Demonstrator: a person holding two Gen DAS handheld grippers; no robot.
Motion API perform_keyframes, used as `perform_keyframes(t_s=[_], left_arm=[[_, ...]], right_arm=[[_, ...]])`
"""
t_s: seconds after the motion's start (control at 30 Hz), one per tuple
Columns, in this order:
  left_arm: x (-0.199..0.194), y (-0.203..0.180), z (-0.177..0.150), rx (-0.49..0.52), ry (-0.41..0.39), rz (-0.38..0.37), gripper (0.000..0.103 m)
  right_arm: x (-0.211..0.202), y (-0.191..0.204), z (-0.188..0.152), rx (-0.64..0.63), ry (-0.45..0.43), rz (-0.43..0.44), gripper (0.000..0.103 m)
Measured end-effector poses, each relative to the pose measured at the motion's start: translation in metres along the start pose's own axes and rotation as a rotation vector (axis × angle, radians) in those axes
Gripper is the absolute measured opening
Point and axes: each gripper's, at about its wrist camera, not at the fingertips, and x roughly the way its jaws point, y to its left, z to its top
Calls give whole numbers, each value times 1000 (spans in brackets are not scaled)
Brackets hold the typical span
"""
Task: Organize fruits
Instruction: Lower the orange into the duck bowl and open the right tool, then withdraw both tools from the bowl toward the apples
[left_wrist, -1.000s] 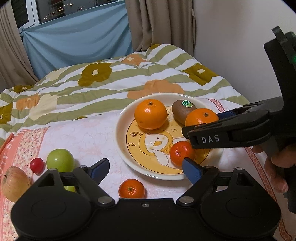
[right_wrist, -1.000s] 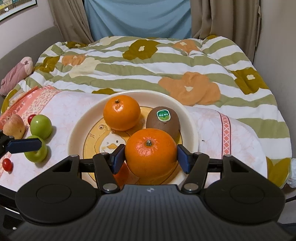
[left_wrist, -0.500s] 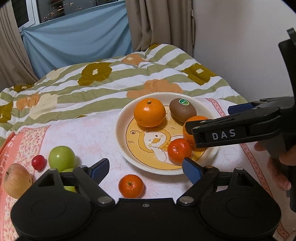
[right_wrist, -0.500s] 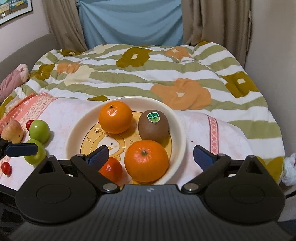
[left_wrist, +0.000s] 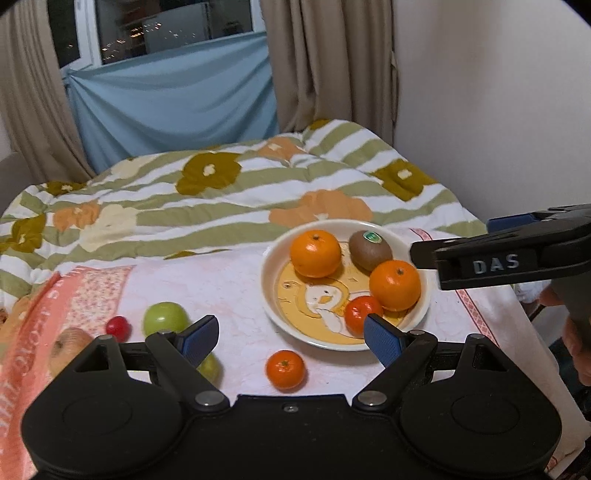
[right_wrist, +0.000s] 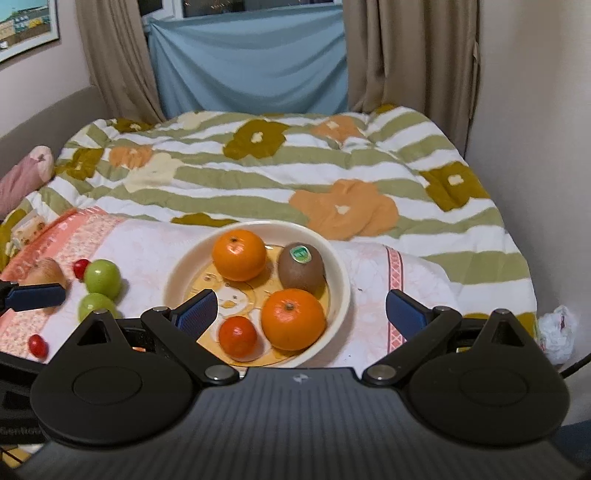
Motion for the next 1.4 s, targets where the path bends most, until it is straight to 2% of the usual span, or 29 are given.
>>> perform_keyframes(t_s=[0.17, 0.37, 0.47, 0.87, 1.03, 1.4], left_arm=[[-24, 14, -4, -23, -27, 18, 89], [-50, 37, -12, -20, -54, 20, 90], [-60, 55, -18, -33, -56, 37, 101], [-82, 122, -37, 10, -54, -15, 103], [-79, 154, -46, 41, -54, -20, 103], [-36, 218, -57, 64, -58, -9, 103]], right_arm=[[-24, 17, 1, -34, -36, -21, 103], [-43, 38, -2, -10, -54, -42, 103], [-53, 54, -6, 13, -56, -72, 103], [-80, 125, -19, 72, -74, -135, 103], [-75, 157, -26, 84, -45, -172, 103], [-27, 211, -53, 135, 3, -134, 103]])
